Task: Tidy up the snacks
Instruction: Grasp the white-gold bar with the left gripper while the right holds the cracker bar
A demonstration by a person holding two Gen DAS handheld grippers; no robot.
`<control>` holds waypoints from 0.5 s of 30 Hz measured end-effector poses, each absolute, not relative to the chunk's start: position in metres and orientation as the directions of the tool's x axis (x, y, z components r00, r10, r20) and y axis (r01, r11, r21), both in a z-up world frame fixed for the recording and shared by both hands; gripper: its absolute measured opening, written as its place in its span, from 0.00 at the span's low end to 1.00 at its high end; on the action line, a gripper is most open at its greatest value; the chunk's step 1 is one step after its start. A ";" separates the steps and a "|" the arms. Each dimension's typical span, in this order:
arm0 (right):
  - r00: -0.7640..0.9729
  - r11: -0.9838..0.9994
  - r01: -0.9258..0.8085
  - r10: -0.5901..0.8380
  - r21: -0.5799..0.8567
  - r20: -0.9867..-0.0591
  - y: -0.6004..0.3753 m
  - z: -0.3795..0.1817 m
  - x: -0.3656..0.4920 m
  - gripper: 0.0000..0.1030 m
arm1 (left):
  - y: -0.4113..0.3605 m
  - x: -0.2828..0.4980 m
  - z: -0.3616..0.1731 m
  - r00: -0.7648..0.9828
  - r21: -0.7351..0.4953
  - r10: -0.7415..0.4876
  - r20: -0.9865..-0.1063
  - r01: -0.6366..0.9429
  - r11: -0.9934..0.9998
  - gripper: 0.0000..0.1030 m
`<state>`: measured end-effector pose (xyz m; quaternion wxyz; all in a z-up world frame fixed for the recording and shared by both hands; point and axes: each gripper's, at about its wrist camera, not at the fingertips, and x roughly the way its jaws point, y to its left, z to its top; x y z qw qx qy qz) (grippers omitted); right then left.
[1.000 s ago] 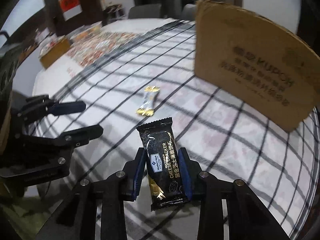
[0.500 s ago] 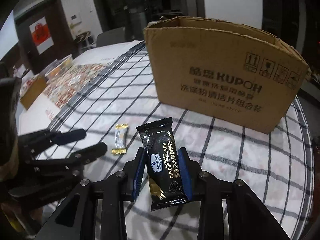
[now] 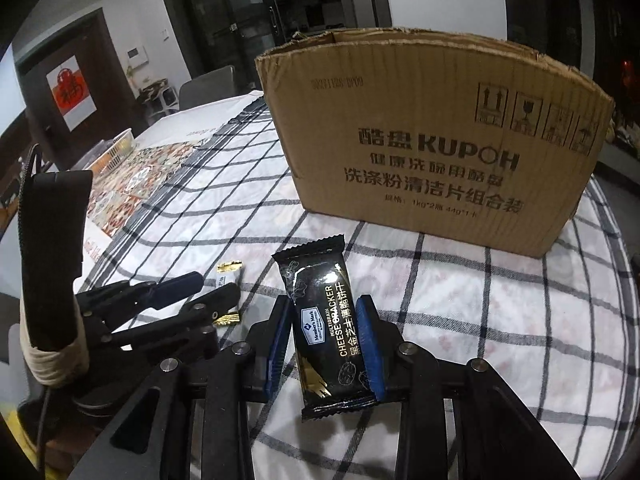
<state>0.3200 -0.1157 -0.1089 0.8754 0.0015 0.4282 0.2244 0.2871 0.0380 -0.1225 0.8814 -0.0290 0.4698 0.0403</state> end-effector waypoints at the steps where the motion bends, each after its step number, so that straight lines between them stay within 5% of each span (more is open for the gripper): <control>1: 0.530 0.899 -0.389 0.395 0.199 -0.750 -0.116 -0.111 0.321 0.34 | 0.038 0.288 -0.123 0.555 -0.008 0.050 -0.830 -0.102 0.995 0.33; 15: 0.521 0.898 -0.383 0.402 0.215 -0.753 -0.117 -0.117 0.327 0.34 | 0.032 0.294 -0.130 0.546 0.038 0.088 -0.833 -0.102 0.994 0.24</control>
